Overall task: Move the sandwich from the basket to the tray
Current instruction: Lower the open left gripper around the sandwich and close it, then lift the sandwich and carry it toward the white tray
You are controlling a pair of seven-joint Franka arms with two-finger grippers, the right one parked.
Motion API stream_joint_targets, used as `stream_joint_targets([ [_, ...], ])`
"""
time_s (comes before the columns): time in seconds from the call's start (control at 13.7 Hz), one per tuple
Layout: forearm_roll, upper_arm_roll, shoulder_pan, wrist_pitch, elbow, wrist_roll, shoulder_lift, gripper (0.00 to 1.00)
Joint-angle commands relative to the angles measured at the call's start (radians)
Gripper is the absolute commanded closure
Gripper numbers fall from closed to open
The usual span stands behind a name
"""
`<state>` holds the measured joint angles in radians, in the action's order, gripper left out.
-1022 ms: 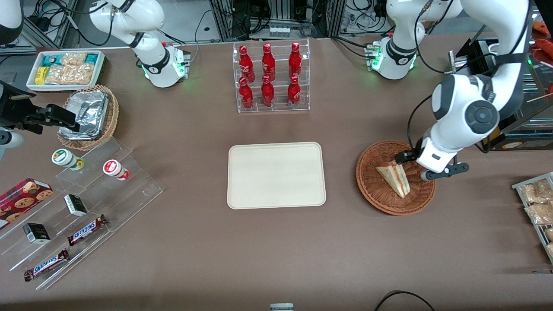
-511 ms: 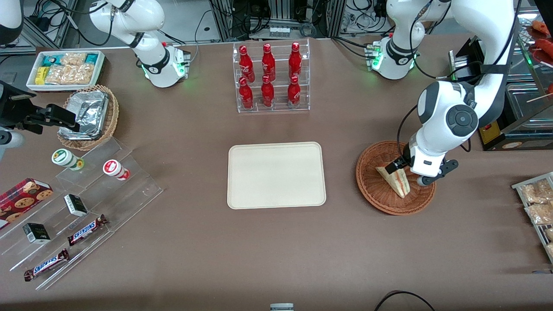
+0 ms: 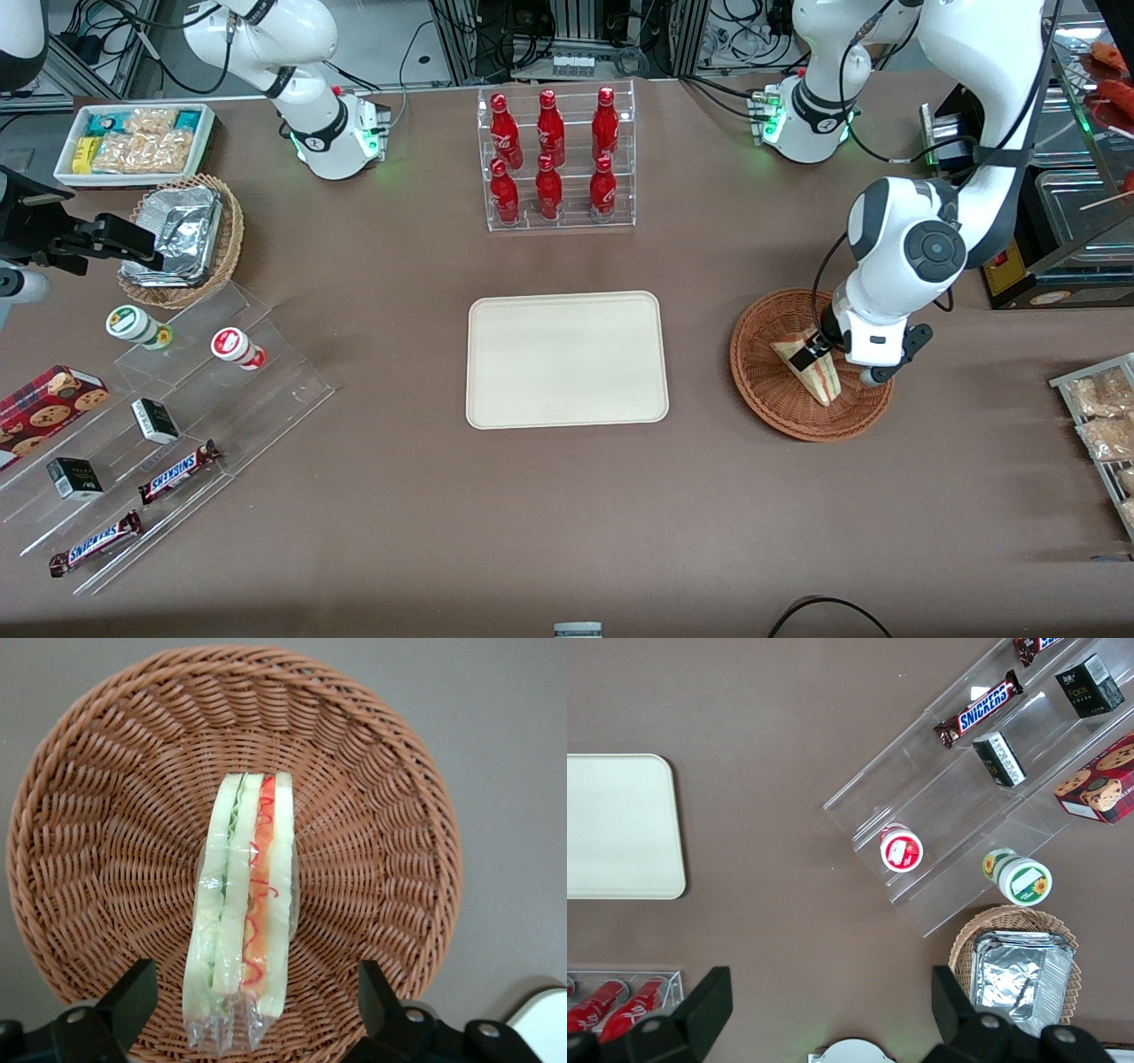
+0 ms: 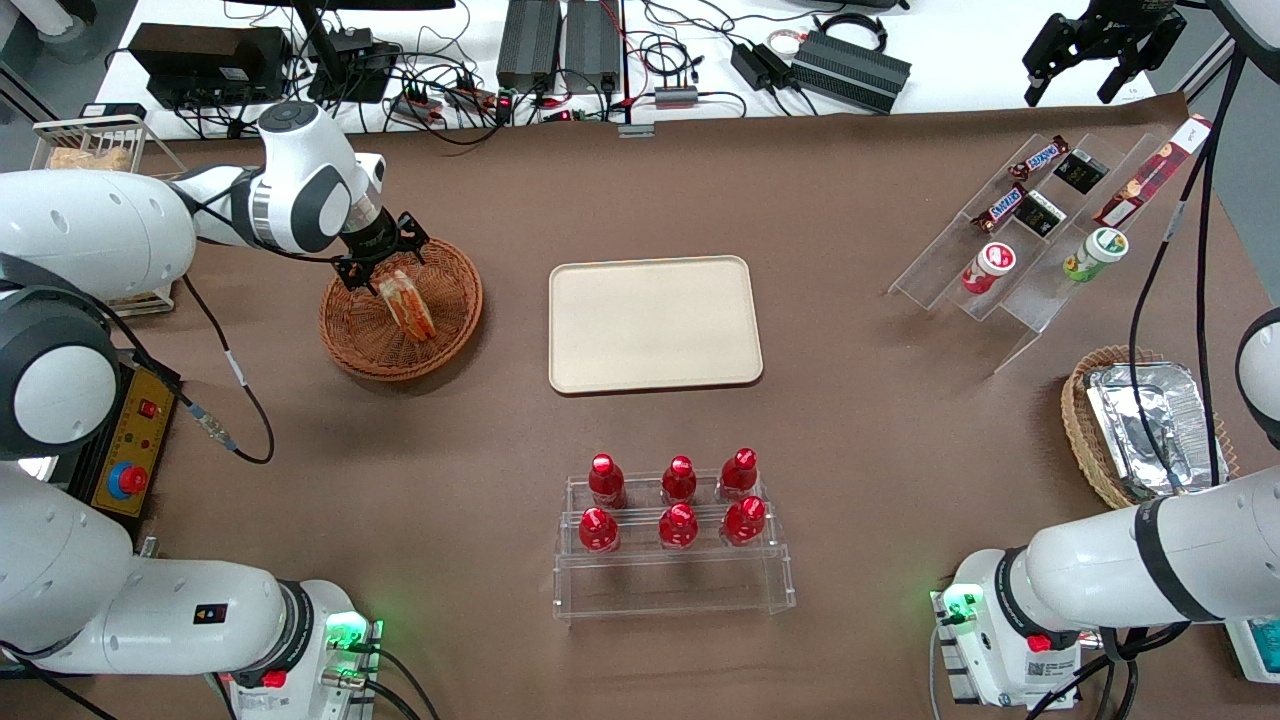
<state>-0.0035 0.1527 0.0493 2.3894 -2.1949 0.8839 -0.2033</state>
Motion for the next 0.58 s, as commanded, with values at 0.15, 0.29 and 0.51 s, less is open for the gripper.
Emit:
stream_joint_targets([
  [0.15, 0.008, 0.001, 0.001, 0.078, -0.022, 0.026, -0.06, 0.0],
  [0.29, 0.008, -0.001, 0.0, 0.088, -0.031, 0.026, -0.083, 0.0],
  [0.51, 0.01, -0.002, 0.0, 0.068, -0.031, 0.032, -0.079, 0.83],
])
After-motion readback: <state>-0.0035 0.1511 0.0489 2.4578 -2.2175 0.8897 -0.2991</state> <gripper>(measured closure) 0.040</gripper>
